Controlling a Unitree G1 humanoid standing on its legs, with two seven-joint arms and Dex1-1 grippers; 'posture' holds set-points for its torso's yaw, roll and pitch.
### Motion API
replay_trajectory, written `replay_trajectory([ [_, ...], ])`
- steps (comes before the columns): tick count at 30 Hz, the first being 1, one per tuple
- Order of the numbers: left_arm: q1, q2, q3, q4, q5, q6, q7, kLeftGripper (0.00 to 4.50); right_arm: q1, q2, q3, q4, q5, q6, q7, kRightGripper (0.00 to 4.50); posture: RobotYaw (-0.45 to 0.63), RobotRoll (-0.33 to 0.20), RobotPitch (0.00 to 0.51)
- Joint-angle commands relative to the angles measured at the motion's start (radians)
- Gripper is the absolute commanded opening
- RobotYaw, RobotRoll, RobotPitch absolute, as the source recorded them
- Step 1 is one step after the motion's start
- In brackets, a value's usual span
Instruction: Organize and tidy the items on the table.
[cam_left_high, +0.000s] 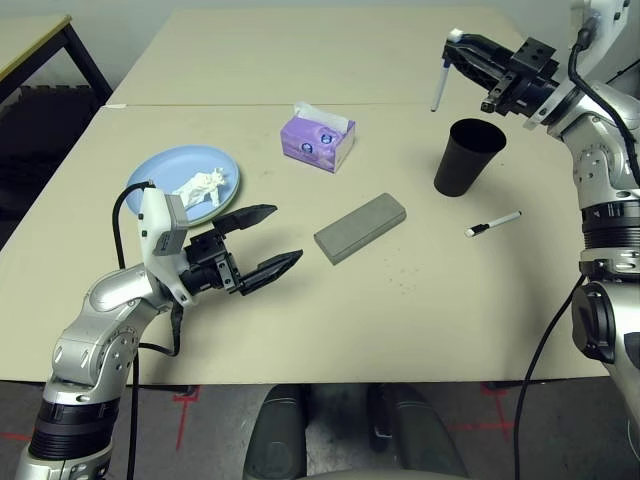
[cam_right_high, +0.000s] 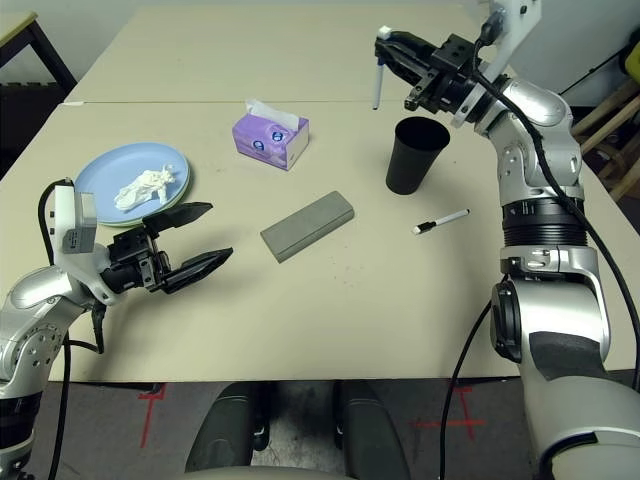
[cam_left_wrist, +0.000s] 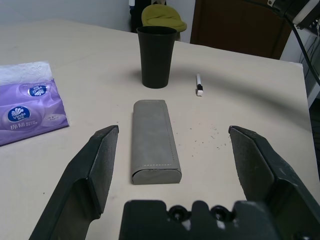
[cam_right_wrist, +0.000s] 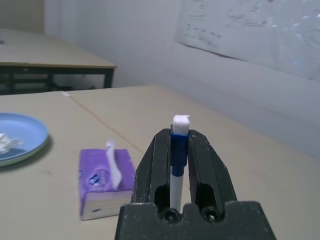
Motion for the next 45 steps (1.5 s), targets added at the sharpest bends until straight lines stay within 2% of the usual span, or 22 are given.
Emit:
replay_trajectory([
  [1, 0.001, 0.01, -0.008, -0.001, 0.01, 0.002, -0.01, 4.5, 0.036, -0.026, -0.037, -0.002, -0.004, -0.027, -0.032, 0.32, 0.11, 0.0, 0.152],
  [12, -0.013, 0.01, -0.015, 0.012, 0.014, -0.002, -0.02, 4.5, 0.214, -0.07, -0.066, -0.135, 0.019, 0.031, -0.065, 0.32, 0.1, 0.0, 0.144],
  [23, -0.029, 0.011, -0.013, 0.024, 0.021, -0.001, -0.029, 4.5, 0.293, -0.061, -0.036, -0.181, 0.018, 0.078, -0.061, 0.32, 0.11, 0.0, 0.135],
  [27, -0.025, 0.011, -0.011, 0.018, 0.021, 0.0, -0.026, 4.5, 0.277, -0.059, -0.033, -0.161, -0.002, 0.069, -0.076, 1.69, 0.11, 0.0, 0.133],
  [34, -0.034, 0.007, -0.012, 0.027, 0.025, -0.003, -0.022, 4.5, 0.272, -0.058, -0.031, -0.147, -0.013, 0.04, -0.071, 4.43, 0.11, 0.0, 0.131],
  [40, -0.047, 0.002, -0.008, 0.037, 0.029, -0.009, -0.014, 4.5, 0.271, -0.071, -0.039, -0.16, 0.005, 0.034, -0.041, 4.43, 0.1, 0.0, 0.132],
  [45, -0.053, 0.002, 0.003, 0.045, 0.031, -0.017, -0.003, 4.5, 0.279, -0.111, -0.024, -0.191, 0.021, 0.03, 0.072, 4.43, 0.11, 0.0, 0.131],
])
